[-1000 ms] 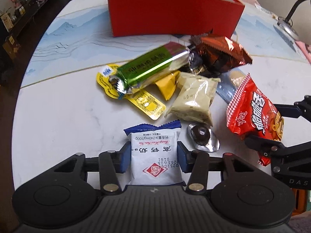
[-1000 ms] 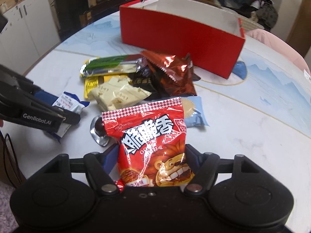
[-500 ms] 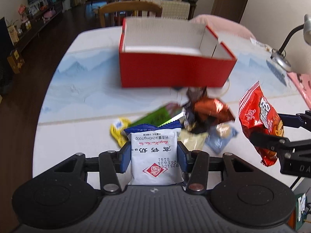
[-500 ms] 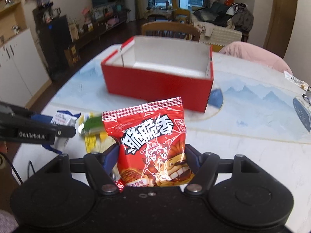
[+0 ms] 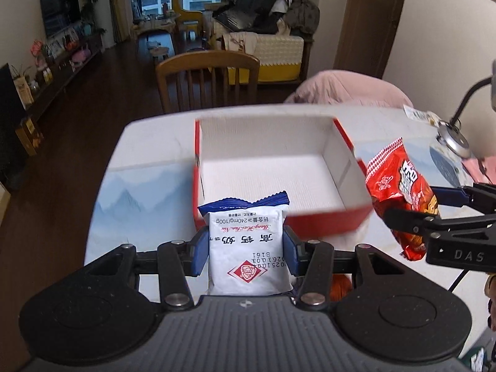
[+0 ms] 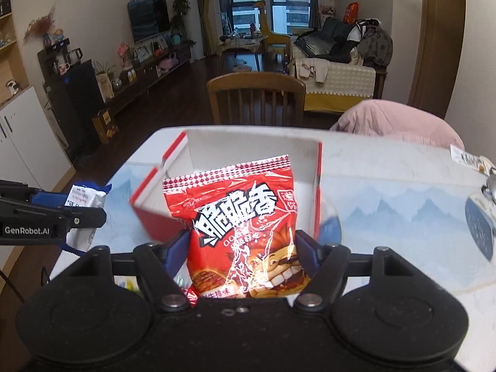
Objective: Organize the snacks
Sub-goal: 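Carry both packets into the red box and open both grippers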
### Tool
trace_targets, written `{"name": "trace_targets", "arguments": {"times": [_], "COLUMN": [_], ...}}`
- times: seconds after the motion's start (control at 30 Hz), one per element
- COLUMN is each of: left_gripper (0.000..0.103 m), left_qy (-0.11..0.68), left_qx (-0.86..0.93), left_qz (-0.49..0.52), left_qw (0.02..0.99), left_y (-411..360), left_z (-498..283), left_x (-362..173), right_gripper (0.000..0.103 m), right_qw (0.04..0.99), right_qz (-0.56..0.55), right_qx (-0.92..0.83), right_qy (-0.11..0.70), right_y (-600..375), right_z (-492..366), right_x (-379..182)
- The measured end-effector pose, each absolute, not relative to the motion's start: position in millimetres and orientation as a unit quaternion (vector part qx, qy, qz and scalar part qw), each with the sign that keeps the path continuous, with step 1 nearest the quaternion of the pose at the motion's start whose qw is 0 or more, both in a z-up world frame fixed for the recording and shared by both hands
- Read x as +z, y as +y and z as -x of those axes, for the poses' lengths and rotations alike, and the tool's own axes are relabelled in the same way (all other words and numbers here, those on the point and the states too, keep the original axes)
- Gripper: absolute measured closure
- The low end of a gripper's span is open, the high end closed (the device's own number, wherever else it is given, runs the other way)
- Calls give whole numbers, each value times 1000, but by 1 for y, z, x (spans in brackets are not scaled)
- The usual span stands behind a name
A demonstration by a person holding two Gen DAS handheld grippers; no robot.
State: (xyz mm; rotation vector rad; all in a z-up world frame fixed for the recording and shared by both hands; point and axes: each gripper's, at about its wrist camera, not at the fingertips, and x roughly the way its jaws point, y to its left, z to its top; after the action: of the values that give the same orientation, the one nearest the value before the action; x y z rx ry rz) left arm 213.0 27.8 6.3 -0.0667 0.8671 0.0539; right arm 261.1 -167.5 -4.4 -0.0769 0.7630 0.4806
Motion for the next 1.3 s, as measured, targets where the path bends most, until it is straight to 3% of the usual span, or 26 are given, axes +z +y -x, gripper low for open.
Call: {"name": "trace_targets", "arguments": {"times": [0.3,0.7,1.03,1.3], "left_gripper": [55,55,55,55], "left_qy": [430,497,556,557], "left_qx": [37,56,61,66], "left_qz": [-8,-40,-55,-38], "left_qw": [902,865,827,827], "left_y": [27,25,19,28], "left_z": [-300,-394,-424,-423], "left_x": [16,-46,-106,-112], "right_gripper": [32,32,32,32], "right_qw": [892,862,819,817], "right_qz": [41,113,181,205], "right_qx": [225,221,239,249], "right_qy": [390,441,490,478], "right_y": [-147,-110,-87,-80], "right_z": [-330,-394,-415,-417], "right_x": [-11,-63,-122,-129]}}
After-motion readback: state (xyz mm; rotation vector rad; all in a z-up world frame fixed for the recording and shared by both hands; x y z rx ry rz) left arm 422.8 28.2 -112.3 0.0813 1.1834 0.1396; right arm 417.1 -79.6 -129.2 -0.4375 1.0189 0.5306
